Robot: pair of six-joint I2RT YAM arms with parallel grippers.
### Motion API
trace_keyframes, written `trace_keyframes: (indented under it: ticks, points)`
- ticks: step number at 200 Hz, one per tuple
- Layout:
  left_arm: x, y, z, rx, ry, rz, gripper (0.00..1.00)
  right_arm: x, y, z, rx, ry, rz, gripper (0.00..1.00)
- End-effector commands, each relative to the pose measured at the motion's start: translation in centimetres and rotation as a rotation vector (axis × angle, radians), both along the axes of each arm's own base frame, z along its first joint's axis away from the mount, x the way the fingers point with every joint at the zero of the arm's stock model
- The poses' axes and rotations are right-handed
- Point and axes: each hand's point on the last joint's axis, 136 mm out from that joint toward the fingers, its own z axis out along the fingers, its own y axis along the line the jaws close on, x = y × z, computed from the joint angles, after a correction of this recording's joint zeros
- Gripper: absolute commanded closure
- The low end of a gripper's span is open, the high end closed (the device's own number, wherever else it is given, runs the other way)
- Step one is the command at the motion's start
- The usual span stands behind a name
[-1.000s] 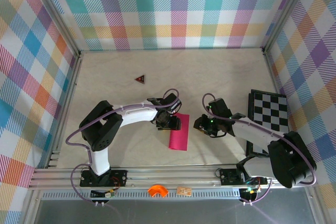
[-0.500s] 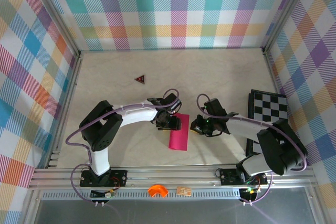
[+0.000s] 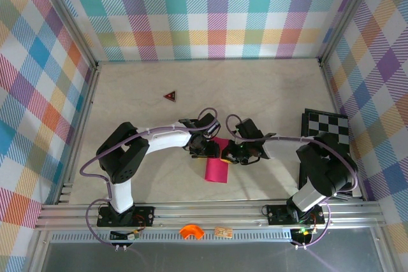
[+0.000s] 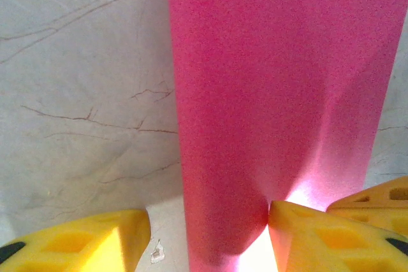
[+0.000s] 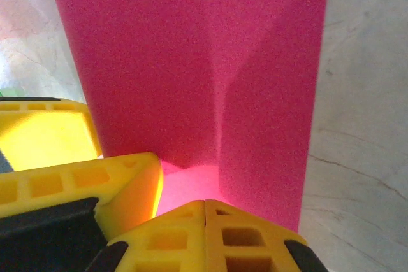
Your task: Fold a paper plane with a square sheet of paper (pick it up from the middle)
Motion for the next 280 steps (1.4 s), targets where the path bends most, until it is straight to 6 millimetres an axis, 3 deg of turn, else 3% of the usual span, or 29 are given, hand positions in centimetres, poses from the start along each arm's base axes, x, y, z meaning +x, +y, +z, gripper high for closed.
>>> trace_keyframes:
  ticks: [1, 47, 73, 114, 141, 159, 184, 210, 238, 280]
  points:
    - [-0.5, 3.7, -5.0, 0.187, 0.032, 0.019, 0.43, 0.2, 0.7, 0.0, 0.014, 0.000, 0.011, 1.00]
    - [-0.4, 3.4, -4.9, 0.165, 0.034, 0.023, 0.44, -2.1, -2.1, -3.9, -0.128, 0.083, 0.019, 1.00]
    - [-0.2, 3.1, -3.8, 0.149, 0.017, 0.024, 0.44, -3.1, -4.0, -4.7, -0.193, 0.087, 0.033, 1.00]
    - [1.6, 1.9, 1.5, 0.055, -0.100, 0.052, 0.43, -2.7, -4.4, -4.1, -0.175, 0.028, 0.135, 1.00]
    - [3.0, 2.3, 5.8, 0.002, -0.215, 0.089, 0.43, -1.7, -4.1, -3.3, -0.167, -0.022, 0.190, 1.00]
    - [3.3, 2.5, 7.6, -0.067, -0.263, 0.113, 0.44, -1.1, -4.1, -3.4, -0.172, -0.034, 0.213, 1.00]
    - [3.1, 1.4, 8.8, -0.266, -0.249, 0.114, 0.63, -0.6, -4.2, -3.9, -0.176, -0.018, 0.226, 1.00]
    - [2.9, -0.6, 10.3, -0.493, -0.239, 0.089, 1.00, -0.5, -4.4, -4.0, -0.172, -0.012, 0.220, 1.00]
    - [2.0, -2.8, 10.4, -0.652, -0.164, 0.026, 1.00, -0.7, -4.8, -4.3, -0.180, 0.001, 0.204, 1.00]
    - [1.3, -4.5, 8.3, -0.714, -0.054, 0.007, 1.00, -1.0, -5.0, -4.8, -0.184, 0.022, 0.181, 1.00]
